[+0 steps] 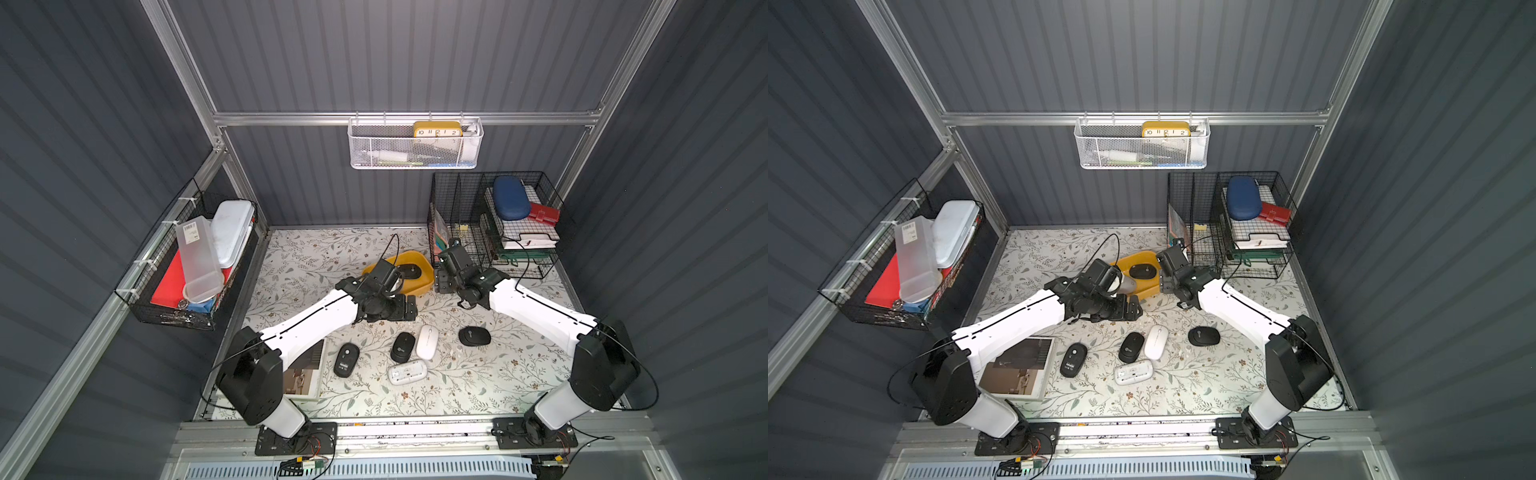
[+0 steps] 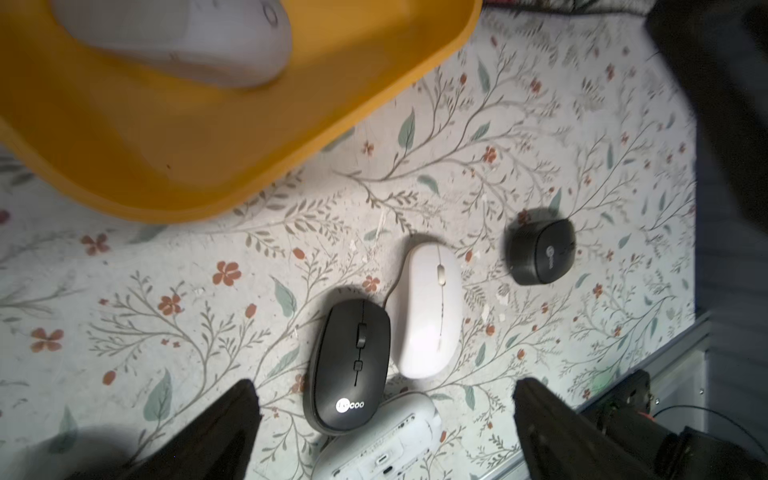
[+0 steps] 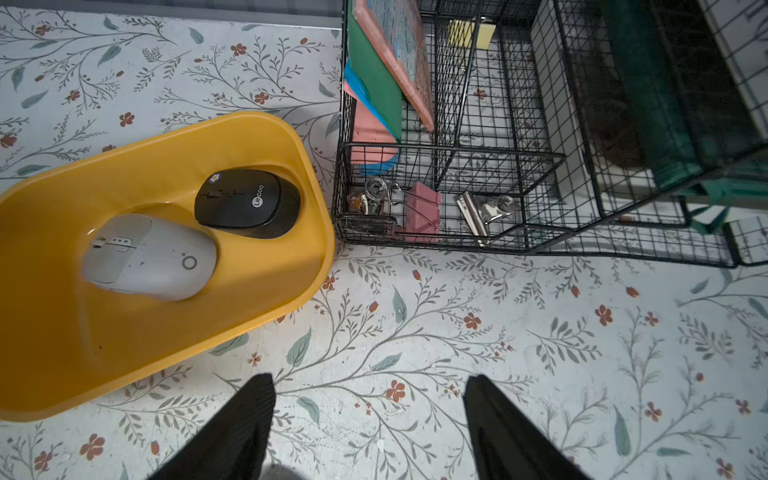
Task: Put the mouse in the storage box
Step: Pick up the mouse from the center of the board.
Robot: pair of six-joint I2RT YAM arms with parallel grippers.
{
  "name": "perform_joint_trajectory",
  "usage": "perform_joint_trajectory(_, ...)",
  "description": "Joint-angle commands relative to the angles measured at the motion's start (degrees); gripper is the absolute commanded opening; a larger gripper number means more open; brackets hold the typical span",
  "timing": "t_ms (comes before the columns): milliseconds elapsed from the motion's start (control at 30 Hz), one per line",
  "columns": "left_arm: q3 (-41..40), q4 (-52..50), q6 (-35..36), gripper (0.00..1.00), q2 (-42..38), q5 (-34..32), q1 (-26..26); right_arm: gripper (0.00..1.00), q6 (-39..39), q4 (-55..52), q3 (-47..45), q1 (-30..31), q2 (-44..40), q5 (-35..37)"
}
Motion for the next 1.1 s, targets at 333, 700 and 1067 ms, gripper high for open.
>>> perform_joint_trajectory(333,-0.7,-4.7,1.6,0.88,8.5,-4.4,-5.5,0.78,2.2,1.9,-3.5,-0.3,-3.9,1.9)
perform_joint_trajectory(700,-1.3,-5.5,3.2,0.78,12.6,-5.2,-6.9,0.78,2.0,1.7,-3.9,-0.3,-3.9,2.4)
perform_joint_trajectory(1067,0.1,-5.3,4.2,0.75,16.3,-7.4,-7.5,0.78,2.0,1.4,-4.0,-0.3,-3.8,2.3)
